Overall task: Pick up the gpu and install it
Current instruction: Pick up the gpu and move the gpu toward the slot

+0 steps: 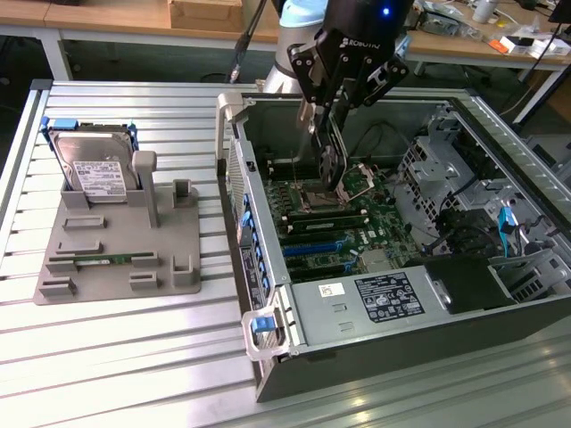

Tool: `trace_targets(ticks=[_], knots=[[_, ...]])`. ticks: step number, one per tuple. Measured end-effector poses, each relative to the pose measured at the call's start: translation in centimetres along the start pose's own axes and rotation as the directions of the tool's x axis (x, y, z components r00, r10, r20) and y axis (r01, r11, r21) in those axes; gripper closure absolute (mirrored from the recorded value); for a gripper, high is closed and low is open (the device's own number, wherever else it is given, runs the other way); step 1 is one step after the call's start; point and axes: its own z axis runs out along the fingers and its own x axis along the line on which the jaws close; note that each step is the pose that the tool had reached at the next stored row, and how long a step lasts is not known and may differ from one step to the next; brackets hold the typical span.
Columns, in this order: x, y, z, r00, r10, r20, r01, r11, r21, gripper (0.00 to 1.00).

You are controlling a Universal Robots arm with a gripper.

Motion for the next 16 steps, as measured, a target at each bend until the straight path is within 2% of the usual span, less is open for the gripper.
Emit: trace_targets(ticks=[16], knots=[[-1.4, 0.04, 1.65, 1.0, 0.0, 0.0001, 0.0, 1.0, 0.0006, 0.74]])
